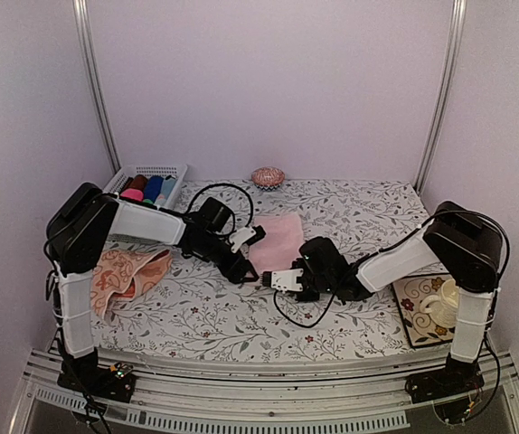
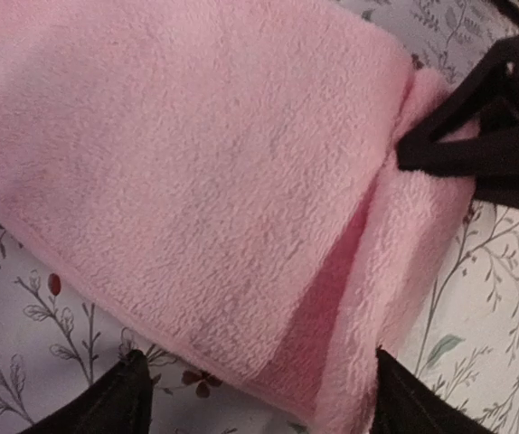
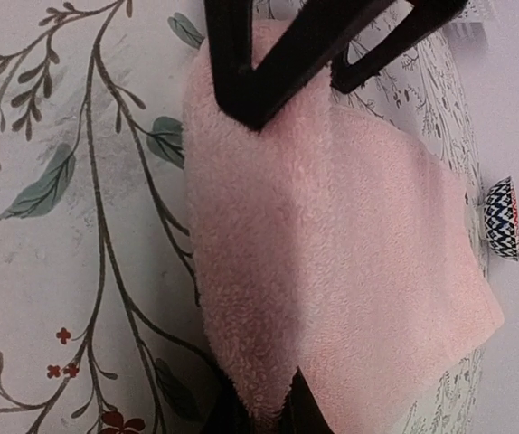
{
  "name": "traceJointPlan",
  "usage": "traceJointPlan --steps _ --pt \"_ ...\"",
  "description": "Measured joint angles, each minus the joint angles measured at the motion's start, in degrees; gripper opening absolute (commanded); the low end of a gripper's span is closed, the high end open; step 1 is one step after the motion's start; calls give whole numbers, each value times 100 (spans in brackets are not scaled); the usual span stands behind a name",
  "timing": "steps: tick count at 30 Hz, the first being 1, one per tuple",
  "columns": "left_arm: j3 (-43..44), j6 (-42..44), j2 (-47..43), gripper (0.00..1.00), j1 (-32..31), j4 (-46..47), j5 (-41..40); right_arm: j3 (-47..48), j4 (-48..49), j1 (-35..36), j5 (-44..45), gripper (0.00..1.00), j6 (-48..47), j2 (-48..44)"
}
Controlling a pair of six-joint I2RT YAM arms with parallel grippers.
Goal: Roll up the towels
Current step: Roll the towel at the center of the board.
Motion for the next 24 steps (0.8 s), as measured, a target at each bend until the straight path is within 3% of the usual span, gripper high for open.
traceJointPlan --steps 6,12,19,24 --pt "-741 57 -833 97 109 35 -409 302 -1036 -188 -833 4 319 -186" --pt "-1888 409 -2024 97 -31 907 -879 649 -2004 -304 -1655 4 671 -251" --pt "-2835 1294 -2452 97 -903 2124 -1504 1029 -3060 -505 -2699 4 1027 -254" --pt "-3338 1864 -2483 90 -1276 2817 -1633 1438 -3672 -595 -3202 5 1226 -46"
